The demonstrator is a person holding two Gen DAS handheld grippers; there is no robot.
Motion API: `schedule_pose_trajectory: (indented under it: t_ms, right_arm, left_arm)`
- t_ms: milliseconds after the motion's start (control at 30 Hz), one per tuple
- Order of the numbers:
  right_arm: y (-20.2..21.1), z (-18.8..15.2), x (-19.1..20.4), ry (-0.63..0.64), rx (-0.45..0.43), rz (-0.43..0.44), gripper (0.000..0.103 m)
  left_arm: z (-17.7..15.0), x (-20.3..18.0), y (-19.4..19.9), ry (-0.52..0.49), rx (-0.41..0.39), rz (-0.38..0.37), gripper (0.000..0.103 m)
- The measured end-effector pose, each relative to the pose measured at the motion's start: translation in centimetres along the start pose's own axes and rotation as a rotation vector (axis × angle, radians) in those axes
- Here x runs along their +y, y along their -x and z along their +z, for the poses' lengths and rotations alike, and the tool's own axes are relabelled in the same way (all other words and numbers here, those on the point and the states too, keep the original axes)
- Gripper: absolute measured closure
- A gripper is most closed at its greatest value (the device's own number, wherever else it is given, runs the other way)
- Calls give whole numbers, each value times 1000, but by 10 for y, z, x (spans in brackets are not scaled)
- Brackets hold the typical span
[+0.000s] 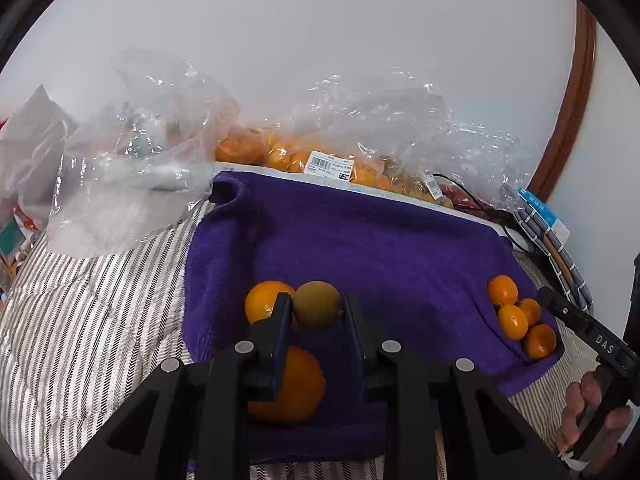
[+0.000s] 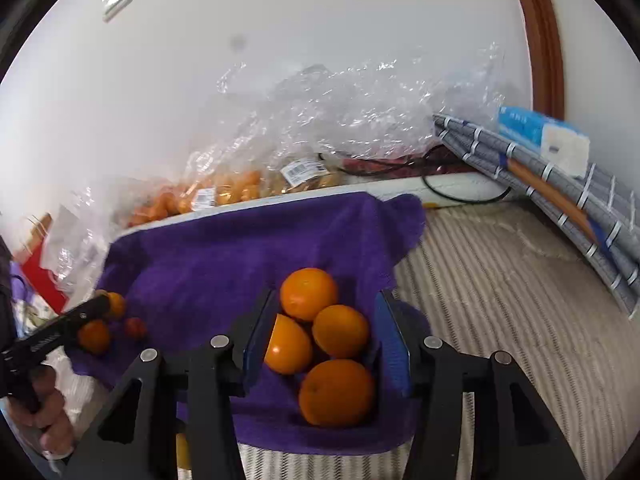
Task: Organize fruits
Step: 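Lower both held fruits onto the purple towel and open both tools, then grasp the round yellow fruit from the bedspread with the right tool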
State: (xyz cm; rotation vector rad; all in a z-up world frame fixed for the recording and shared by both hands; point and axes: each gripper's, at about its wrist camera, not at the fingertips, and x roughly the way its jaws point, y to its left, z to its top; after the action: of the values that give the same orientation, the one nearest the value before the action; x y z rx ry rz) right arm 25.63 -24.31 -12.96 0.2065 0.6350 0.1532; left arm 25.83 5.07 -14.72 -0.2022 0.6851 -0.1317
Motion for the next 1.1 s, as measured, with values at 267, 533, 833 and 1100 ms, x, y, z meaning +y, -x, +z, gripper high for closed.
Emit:
schedule_pose_trajectory:
  t_ms: [267,533,833,1100]
  right_arm:
    - [21,0,8,3,-31,-52,47]
    - [42,-39,41,64,67,-34,47]
    - [30,-82,88,227,194,31,60]
    - [12,-83,90,213,243,28,75]
  left_arm:
    - [0,-2,3,-12,10,-3,69]
    - [5,11,12,56,-1,-32,65]
    - [9,31,25,135,-32,-59,62]
    - [8,33,26,153,-31,-78,62]
